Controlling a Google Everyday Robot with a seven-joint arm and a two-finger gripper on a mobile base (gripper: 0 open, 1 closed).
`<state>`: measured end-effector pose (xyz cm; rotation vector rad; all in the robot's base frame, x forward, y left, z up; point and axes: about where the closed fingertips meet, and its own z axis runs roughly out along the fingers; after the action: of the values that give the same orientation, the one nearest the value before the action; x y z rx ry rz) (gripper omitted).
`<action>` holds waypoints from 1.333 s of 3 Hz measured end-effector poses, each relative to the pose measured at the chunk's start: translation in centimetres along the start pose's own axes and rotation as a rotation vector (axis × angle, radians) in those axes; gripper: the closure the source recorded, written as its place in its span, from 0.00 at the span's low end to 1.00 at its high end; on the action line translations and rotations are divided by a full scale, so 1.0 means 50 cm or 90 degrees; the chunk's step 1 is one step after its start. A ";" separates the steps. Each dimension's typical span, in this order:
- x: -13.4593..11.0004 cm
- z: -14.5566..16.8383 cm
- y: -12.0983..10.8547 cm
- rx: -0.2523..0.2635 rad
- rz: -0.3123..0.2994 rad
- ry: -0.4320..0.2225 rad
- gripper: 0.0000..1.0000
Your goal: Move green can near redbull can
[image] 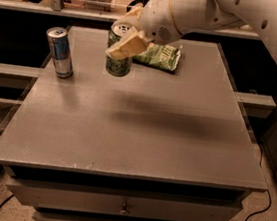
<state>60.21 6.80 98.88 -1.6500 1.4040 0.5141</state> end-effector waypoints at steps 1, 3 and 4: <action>-0.007 0.004 0.003 -0.003 -0.005 -0.004 1.00; -0.032 0.101 -0.007 -0.041 -0.018 -0.019 1.00; -0.023 0.162 -0.019 -0.055 -0.002 -0.034 1.00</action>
Offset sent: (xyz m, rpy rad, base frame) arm 0.0072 0.0462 -0.0075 -0.0144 -0.0010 0.0759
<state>62.59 14.09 95.85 -1.6946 1.3570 0.6209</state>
